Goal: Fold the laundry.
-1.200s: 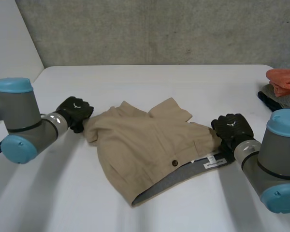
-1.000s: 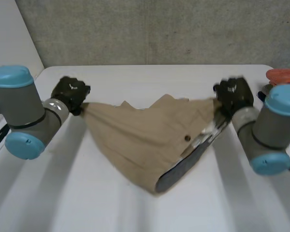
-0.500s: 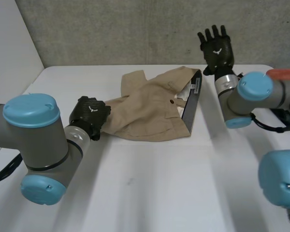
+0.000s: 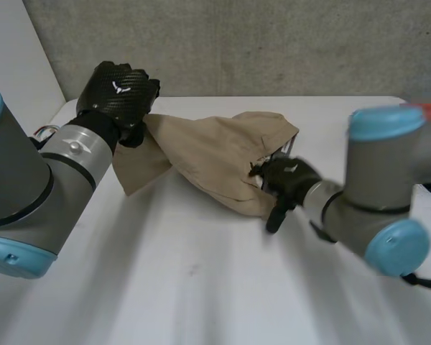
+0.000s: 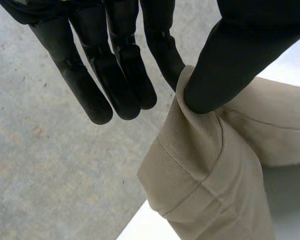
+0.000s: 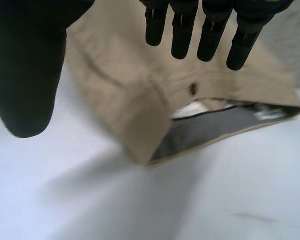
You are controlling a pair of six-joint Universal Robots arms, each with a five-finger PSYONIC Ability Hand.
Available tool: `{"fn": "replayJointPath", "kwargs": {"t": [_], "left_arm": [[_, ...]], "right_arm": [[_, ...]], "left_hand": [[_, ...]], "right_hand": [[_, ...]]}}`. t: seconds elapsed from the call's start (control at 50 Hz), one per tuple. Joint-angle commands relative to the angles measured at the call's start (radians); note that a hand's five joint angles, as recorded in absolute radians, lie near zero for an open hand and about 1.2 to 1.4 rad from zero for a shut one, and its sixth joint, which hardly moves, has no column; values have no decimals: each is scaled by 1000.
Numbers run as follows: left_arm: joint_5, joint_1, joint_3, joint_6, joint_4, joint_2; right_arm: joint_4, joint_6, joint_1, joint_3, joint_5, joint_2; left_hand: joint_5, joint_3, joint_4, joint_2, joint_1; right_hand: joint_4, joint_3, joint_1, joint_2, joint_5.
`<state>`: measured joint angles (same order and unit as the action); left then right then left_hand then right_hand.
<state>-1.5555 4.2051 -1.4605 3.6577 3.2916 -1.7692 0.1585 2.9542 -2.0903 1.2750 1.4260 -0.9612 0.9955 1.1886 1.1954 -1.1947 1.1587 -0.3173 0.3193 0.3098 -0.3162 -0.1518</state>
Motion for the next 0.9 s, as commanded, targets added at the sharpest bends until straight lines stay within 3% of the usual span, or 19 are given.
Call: {"fn": "replayJointPath", "kwargs": {"t": [0.02, 0.06, 0.12, 0.22, 0.28, 0.36, 0.38, 0.48, 0.54, 0.7, 0.78, 0.9], "left_arm": [[-12, -16, 29, -11, -38, -1], [-14, -17, 29, -14, -44, 1], [-18, -17, 26, -27, -49, 5], [-28, -10, 14, -22, -53, 14], [-28, 7, -6, -5, -82, 17], [-8, 61, -35, 44, -187, 30], [11, 76, -41, 67, -242, 42], [72, 108, -15, 104, -407, 126], [106, 108, 38, 70, -472, 201], [123, 90, 158, -136, -461, 295], [107, 79, 193, -162, -457, 179], [89, 65, 261, -113, -449, -36]], "right_arm": [[-183, 55, -63, -28, 125, 139], [-209, 66, -68, -40, 165, 156], [-243, 85, -71, -51, 215, 159], [-243, 74, -68, -16, 218, 76], [-214, 8, -39, 27, 205, -77], [-133, -139, 47, 53, 133, -276], [-75, -217, 80, 47, 79, -342], [91, -377, 151, -44, -27, -471], [133, -333, 159, -132, -21, -493], [147, -241, 156, -210, -22, -449], [148, -242, 133, -209, -7, -377], [133, -251, 133, -218, 39, -256]], "left_hand": [[226, 208, 201, -202, 238], [226, 208, 201, -202, 238], [226, 208, 201, -202, 238], [226, 208, 201, -202, 238], [226, 208, 201, -202, 238], [226, 208, 201, -202, 238], [226, 208, 201, -202, 238], [226, 208, 201, -202, 238], [226, 208, 201, -202, 238], [226, 208, 201, -202, 238], [226, 208, 201, -202, 238], [226, 208, 201, -202, 238]], "right_hand": [[-235, 233, 243, -236, -226], [-402, 400, 410, -404, -393], [-1076, 1074, 1084, -1078, -1067], [-1079, 1077, 1087, -1080, -1070], [-1079, 1077, 1087, -1080, -1070], [-1079, 1077, 1087, -1080, -1070], [-1079, 1077, 1087, -1080, -1070], [-1079, 1077, 1087, -1080, -1070], [-1079, 1077, 1087, -1080, -1070], [-1079, 1077, 1087, -1080, -1070], [-1079, 1077, 1087, -1080, -1070], [-1079, 1077, 1087, -1080, -1070]]}}
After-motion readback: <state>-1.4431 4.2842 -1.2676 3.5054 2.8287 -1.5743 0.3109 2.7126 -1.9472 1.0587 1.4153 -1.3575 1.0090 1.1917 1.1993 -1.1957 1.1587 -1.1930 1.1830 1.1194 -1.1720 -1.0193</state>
